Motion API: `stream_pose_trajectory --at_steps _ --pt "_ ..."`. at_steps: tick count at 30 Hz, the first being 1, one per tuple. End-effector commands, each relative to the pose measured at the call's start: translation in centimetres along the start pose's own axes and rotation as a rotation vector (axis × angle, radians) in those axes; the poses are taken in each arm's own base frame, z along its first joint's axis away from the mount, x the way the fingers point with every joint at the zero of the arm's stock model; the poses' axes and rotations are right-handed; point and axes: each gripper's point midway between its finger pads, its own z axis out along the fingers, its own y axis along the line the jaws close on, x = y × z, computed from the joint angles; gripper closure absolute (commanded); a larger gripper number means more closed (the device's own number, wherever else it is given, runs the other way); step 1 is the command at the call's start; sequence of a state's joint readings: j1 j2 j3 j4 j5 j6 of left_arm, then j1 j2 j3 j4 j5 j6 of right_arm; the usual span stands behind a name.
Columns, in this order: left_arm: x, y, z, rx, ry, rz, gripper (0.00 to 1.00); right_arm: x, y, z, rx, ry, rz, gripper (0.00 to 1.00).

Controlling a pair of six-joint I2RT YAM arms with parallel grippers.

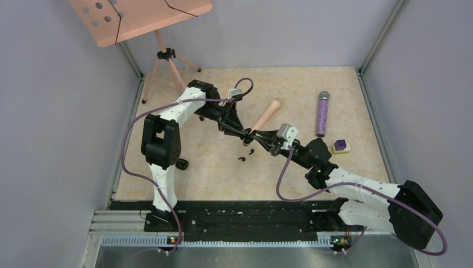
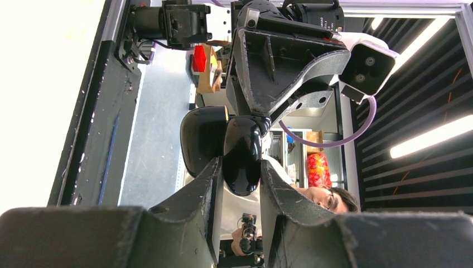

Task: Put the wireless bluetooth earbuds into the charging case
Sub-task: Insert the right earbud into the right side groove of the charging case.

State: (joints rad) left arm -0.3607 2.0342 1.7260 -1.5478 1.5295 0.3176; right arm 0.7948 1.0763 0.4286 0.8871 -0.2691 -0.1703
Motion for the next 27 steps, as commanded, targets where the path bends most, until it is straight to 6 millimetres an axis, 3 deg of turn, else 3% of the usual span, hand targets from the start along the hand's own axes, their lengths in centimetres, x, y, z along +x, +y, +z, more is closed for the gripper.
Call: stream_pose_trajectory --at_steps 1,13,20,27 --pt "-0.6 -2.9 -0.2 0.139 -0.055 -0.009 1.0 -1.8 0.7 0.2 -0.053 -0.048 -0.059 1.0" --pt "-0.5 -3.1 -0.3 0.139 -0.055 -0.004 1.0 0.2 1.7 -0.1 -0.12 0.024 -0.082 1.0" --pt "-0.5 -3.1 -0.2 0.139 -0.054 -0.015 1.0 -0.8 0.4 -0.8 -0.032 -0.043 -0.136 1.0" --pt "-0.2 -4.1 -0.3 0.139 -0.049 -0.025 1.0 -0.5 2.0 -1.1 -0.102 -0.073 -0.156 1.0"
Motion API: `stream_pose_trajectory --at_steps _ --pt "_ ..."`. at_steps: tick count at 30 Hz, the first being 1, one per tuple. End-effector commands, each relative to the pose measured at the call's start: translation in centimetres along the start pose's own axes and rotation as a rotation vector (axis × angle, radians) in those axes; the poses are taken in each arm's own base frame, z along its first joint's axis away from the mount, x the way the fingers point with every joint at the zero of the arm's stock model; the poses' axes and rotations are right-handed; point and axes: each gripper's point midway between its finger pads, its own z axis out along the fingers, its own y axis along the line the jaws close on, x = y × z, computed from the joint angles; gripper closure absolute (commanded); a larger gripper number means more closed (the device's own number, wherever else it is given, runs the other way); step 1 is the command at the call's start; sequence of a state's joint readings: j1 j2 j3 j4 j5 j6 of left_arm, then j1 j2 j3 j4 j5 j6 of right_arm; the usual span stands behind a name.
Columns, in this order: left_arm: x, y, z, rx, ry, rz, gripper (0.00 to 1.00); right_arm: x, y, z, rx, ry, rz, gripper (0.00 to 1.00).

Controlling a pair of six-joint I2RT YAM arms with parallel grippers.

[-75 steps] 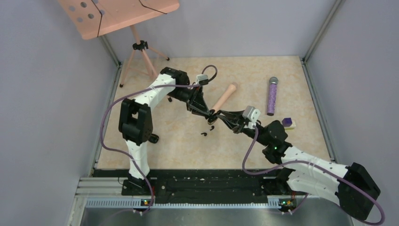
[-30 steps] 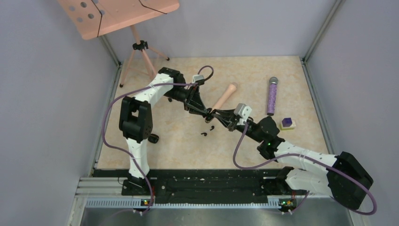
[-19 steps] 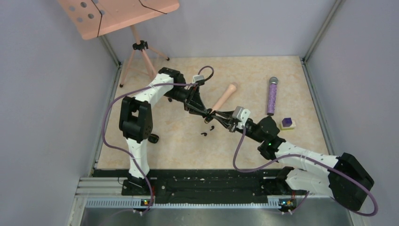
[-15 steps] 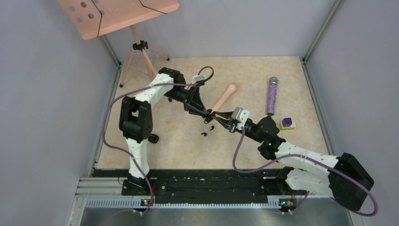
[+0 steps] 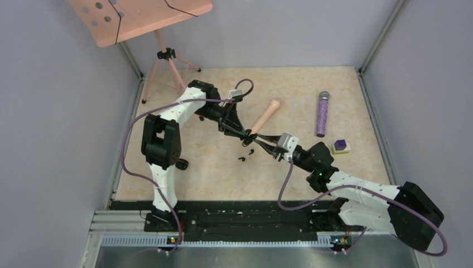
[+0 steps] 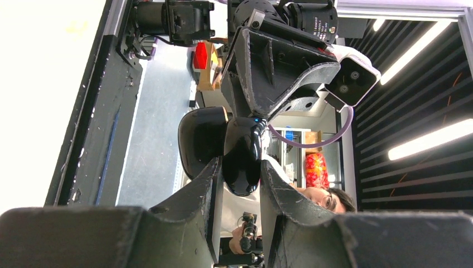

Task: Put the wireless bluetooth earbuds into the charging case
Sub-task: Insert the right earbud into the right side groove of the charging case.

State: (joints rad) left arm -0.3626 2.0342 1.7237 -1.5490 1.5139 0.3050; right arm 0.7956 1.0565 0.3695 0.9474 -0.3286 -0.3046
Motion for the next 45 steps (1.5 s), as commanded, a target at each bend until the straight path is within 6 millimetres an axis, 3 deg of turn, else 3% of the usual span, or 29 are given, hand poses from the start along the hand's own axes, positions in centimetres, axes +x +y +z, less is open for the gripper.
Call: stream_pose_trajectory --at_steps 1,8,17,24,33,45 --pt "-0.2 -4.4 -0.4 0.156 -0.054 -0.01 1.0 -0.8 1.2 0.0 -0.054 -0.043 -0.016 1.0" --pt "-0.1 -4.5 -0.3 0.155 -0.053 -0.011 1.0 -0.8 2.3 0.5 -0.116 -0.03 0.006 1.0" --pt "0.1 -4.1 -0.3 0.155 -0.055 -0.007 1.0 -2.2 -0.8 1.4 0.023 -0.05 0.102 1.0" --pt "0.1 -3.9 -0.3 0.154 -0.056 -0.009 1.0 -3.2 -2.0 2.2 0.057 -0.058 0.156 1.0" --pt "0.0 -3.8 -0.3 0.155 -0.058 -0.009 1.0 -2.1 -2.4 2.0 0.079 0.019 0.151 1.0" --pt "-0.1 -3.8 -0.4 0.154 -0.059 -0.009 1.0 -2.3 -2.6 1.2 0.093 0.024 0.134 1.0"
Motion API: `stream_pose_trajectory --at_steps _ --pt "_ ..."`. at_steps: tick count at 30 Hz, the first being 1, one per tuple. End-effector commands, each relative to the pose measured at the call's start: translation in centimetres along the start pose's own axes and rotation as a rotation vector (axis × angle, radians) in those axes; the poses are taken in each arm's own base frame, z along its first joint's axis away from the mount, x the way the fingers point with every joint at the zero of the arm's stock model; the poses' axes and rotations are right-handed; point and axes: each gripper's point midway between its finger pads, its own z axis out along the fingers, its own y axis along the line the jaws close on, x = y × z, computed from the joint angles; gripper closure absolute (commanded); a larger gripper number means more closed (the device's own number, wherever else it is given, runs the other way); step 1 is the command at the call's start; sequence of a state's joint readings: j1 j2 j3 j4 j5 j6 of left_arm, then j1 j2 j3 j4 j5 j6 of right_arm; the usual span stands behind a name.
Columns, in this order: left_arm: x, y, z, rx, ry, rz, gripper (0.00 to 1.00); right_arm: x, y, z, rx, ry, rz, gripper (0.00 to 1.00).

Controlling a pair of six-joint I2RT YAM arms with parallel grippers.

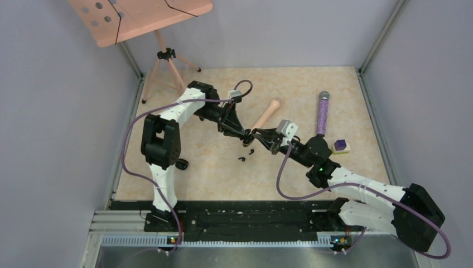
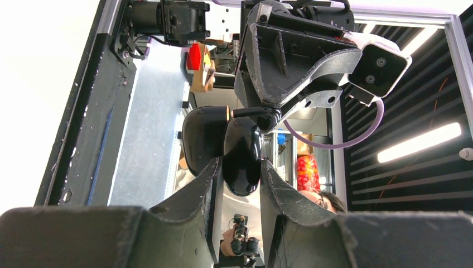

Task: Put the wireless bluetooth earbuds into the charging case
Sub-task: Insert the right earbud into the right side groove of the charging case.

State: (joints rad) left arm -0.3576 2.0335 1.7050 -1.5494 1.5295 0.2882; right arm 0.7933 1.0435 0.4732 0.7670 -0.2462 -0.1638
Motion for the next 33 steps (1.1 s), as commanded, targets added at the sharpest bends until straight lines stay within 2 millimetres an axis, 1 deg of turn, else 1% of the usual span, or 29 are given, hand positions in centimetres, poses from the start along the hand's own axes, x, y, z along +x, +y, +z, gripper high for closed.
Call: stream_pose_trajectory --at_steps 1,8,28,33 --pt "0.0 -3.8 -0.2 0.14 -0.048 0.024 1.0 -2.2 -0.7 0.1 0.02 -0.055 -0.021 1.0" --pt "0.2 -3.9 -0.2 0.139 -0.048 0.03 1.0 -2.0 -0.1 0.4 -0.013 -0.057 0.002 1.0" --pt "0.3 -3.9 -0.2 0.14 -0.049 0.03 1.0 -1.9 0.4 0.4 -0.038 -0.058 0.015 1.0" --pt "0.2 -3.9 -0.2 0.139 -0.048 0.029 1.0 -1.5 0.5 0.6 -0.041 -0.041 0.024 1.0"
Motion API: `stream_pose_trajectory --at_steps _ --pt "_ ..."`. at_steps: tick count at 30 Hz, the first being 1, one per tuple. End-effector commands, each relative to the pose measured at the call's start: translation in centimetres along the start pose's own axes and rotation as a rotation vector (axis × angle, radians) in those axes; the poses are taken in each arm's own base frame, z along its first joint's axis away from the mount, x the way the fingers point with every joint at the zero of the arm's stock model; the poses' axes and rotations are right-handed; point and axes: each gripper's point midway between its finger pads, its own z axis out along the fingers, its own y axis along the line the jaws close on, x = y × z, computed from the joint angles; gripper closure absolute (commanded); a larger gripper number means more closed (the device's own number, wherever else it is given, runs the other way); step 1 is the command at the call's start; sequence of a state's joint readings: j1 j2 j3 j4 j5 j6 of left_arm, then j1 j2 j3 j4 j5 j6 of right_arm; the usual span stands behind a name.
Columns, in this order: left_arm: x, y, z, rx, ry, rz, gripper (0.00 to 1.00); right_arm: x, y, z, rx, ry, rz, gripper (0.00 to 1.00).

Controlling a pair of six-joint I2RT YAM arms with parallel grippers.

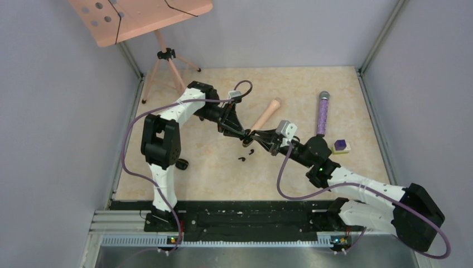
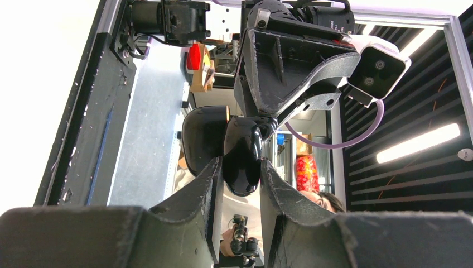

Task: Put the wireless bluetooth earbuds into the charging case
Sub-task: Insert the right earbud into the right side groove of the charging case.

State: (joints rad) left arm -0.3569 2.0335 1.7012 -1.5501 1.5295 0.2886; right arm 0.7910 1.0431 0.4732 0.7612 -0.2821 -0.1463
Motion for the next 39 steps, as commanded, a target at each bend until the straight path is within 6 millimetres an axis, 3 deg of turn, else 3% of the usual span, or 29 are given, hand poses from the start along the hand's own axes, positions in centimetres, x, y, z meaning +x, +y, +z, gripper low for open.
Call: stream_pose_trajectory --at_steps 1,23,27,39 --pt "0.2 -4.0 -0.2 0.139 -0.048 0.033 1.0 -1.4 -0.2 0.6 -0.005 -0.038 0.005 1.0" --pt "0.4 -4.2 -0.2 0.14 -0.048 0.042 1.0 1.5 -1.3 1.1 0.048 0.076 0.004 1.0" --pt "0.4 -4.2 -0.2 0.14 -0.048 0.044 1.0 0.8 -1.3 1.5 0.052 0.049 0.031 0.76" --pt "0.6 -4.2 -0.2 0.14 -0.048 0.046 1.0 -0.4 -2.2 1.9 0.095 0.016 0.052 0.62"
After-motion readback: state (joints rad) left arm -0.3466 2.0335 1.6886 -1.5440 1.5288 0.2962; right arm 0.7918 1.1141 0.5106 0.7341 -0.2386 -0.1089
